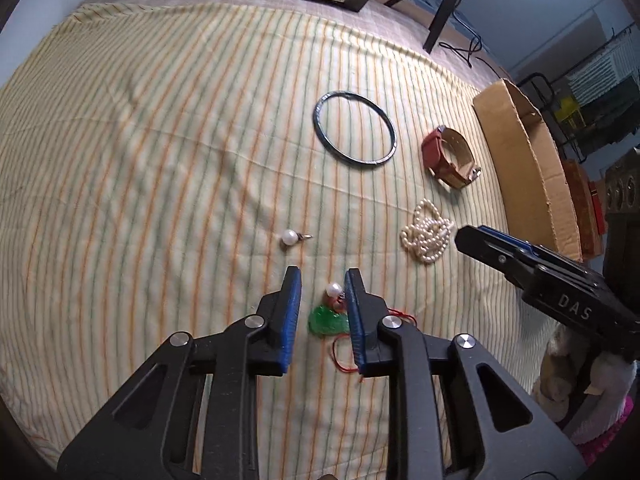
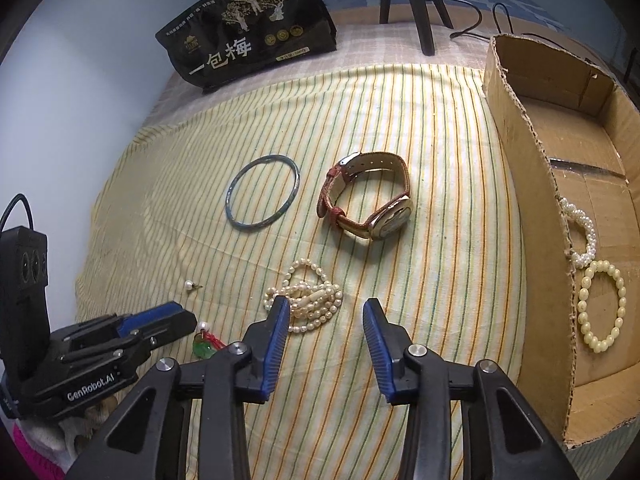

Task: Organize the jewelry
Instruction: 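Close the left tool on the jade pendant while the right tool grasps the small pearl bracelet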

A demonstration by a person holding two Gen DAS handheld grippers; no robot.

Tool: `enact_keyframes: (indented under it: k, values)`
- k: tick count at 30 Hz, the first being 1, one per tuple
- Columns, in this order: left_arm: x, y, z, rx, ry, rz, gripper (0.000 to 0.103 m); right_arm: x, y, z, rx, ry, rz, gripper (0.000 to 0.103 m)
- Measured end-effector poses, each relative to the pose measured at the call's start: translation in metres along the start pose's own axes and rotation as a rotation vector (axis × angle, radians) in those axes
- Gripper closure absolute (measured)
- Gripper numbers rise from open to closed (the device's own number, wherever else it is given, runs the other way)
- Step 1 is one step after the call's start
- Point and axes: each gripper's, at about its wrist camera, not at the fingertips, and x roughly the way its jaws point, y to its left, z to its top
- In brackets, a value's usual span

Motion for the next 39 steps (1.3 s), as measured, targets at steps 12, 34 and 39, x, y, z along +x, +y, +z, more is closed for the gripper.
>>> enact_keyframes:
  k: [12,34,39]
  values:
    - [0.014,-0.017,0.001,0.033,0.02,0.031,0.088,0.004,0.002,-0.001,-0.01,0.001,-0.01,0.064]
    - [0.02,-0.01,0.007,0.014,-0.001,0.049,0.095,0.025,0.01,0.008,-0.018,0.015,-0.046,0.066]
    - [0.014,-0.003,0.006,-0.004,-0.014,0.05,0.095,0.027,0.024,0.005,-0.115,-0.01,-0.102,0.093]
